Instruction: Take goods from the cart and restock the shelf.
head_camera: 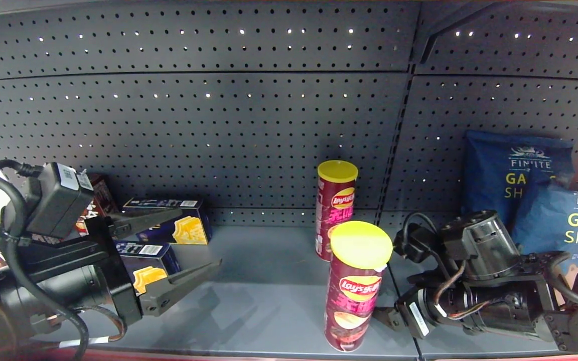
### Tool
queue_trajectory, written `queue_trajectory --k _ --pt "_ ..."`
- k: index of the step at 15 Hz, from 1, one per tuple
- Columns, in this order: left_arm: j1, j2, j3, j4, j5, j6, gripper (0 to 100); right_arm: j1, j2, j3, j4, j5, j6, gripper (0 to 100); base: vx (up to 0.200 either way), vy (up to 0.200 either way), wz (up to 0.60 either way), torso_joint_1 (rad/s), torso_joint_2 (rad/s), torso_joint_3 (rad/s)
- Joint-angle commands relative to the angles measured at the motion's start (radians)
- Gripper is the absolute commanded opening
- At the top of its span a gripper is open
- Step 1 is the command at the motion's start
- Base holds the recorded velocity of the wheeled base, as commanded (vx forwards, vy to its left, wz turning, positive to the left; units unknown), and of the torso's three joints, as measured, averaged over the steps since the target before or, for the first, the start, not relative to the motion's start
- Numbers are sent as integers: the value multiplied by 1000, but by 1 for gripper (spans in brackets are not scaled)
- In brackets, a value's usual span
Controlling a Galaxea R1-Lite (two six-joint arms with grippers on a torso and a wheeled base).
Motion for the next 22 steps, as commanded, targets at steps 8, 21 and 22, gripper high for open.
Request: queue_trajectory --k 8,21,22 --pt "-2 -7 21 1 -2 1 100 3 25 -19 -1 -17 0 100 0 0 0 0 0 0" --pt "-2 -11 33 1 -2 1 100 4 11 -9 -1 -17 0 100 0 0 0 0 0 0" --pt "-2 -12 37 1 -2 1 100 6 13 -13 -1 -17 0 100 0 0 0 0 0 0"
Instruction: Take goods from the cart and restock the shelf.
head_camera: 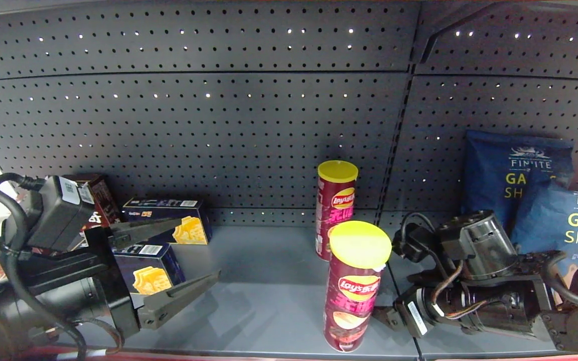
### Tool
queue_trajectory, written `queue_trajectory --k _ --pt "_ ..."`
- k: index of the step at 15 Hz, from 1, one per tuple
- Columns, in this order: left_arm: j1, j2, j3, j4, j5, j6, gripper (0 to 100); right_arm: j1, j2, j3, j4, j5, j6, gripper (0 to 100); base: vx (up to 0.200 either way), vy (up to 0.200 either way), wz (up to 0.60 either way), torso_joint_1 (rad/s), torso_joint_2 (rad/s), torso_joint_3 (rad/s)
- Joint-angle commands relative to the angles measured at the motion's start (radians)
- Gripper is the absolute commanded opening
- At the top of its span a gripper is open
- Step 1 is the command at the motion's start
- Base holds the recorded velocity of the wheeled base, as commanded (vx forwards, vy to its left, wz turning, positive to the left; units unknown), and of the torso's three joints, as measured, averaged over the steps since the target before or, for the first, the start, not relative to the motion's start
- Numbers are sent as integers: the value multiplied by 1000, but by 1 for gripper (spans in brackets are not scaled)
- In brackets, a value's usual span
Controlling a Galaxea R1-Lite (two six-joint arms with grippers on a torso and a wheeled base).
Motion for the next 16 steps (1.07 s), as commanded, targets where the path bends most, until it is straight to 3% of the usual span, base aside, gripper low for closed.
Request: queue_trajectory --k 1,16 --pt "0 -6 6 -1 0 0 100 3 17 -12 0 0 0 100 0 0 0 0 0 0" --pt "0 -5 9 -1 0 0 100 7 -8 2 0 2 0 100 0 0 0 0 0 0"
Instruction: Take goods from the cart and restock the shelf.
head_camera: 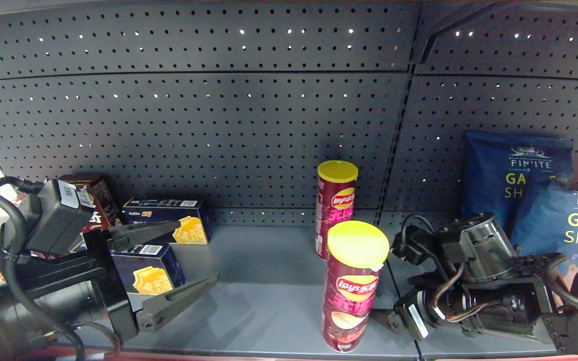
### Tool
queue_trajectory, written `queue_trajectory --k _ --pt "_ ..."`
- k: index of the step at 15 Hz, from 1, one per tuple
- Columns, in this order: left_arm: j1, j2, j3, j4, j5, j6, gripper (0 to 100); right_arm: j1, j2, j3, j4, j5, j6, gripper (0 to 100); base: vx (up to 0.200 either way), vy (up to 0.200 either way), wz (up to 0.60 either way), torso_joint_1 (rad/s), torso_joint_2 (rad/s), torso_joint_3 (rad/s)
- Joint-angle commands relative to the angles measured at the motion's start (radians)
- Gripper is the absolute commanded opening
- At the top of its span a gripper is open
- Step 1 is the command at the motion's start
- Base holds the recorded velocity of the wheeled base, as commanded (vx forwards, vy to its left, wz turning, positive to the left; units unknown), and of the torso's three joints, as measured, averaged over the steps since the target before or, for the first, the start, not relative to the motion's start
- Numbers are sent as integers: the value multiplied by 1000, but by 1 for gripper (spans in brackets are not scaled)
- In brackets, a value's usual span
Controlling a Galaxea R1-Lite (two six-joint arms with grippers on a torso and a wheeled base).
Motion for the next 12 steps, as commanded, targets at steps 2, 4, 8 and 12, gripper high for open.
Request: queue_trajectory --k 2,4,8,12 --pt "1 0 1 -1 0 0 100 17 2 -16 -1 0 0 100 0 0 0 0 0 0" --pt "0 0 1 -1 0 0 100 20 3 -16 -1 0 0 100 0 0 0 0 0 0" --pt "1 0 1 -1 0 0 100 22 26 -30 -1 0 0 100 0 0 0 0 0 0" --pt "1 -3 11 -1 0 0 100 8 -18 -15 -1 0 8 100 0 0 0 0 0 0"
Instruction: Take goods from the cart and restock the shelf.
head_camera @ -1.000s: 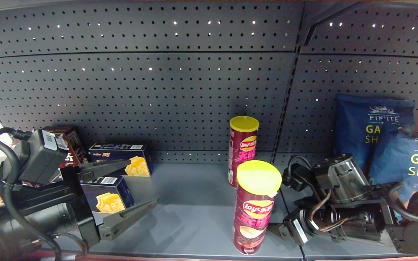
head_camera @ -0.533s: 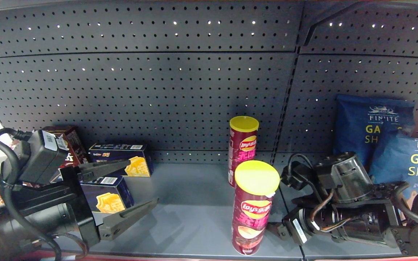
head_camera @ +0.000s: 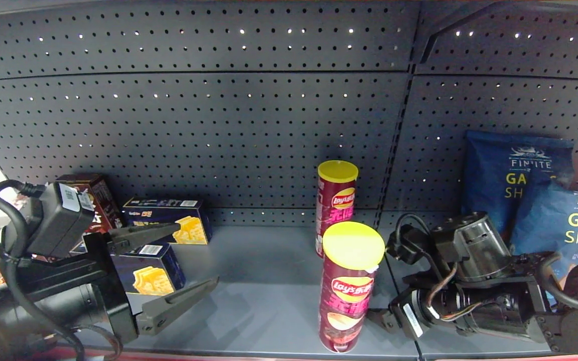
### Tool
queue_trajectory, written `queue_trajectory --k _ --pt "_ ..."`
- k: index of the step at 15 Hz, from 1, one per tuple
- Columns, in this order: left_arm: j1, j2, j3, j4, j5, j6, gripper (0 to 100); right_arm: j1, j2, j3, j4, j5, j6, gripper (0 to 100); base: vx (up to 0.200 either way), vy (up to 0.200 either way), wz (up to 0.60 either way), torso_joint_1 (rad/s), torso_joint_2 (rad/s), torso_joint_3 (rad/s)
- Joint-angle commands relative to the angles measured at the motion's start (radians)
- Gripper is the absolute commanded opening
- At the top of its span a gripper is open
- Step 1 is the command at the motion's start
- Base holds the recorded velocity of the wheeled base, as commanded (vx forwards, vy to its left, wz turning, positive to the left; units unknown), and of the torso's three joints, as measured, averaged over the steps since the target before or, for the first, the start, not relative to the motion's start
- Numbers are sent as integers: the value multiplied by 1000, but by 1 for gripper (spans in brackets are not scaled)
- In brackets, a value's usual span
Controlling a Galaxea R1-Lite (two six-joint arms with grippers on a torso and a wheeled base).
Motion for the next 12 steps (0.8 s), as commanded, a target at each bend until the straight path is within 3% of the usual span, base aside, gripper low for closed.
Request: queue_trajectory --k 1,6,8,9,10,12 --pt "1 -13 3 -1 0 0 100 -3 -62 -7 -1 -1 26 100 0 0 0 0 0 0" --pt "30 -154 88 11 3 -5 100 -21 -303 4 45 -49 135 100 0 0 0 0 0 0" --pt "76 -282 155 16 8 -5 100 -124 -478 59 96 -55 155 100 0 0 0 0 0 0" --pt "79 -285 158 16 8 -5 100 -129 -484 64 98 -55 155 100 0 0 0 0 0 0" --pt "144 -378 190 17 9 -14 100 -256 -655 157 104 -66 153 100 0 0 0 0 0 0" --pt "191 -470 204 17 20 -55 100 -273 -847 246 184 -198 156 100 0 0 0 0 0 0"
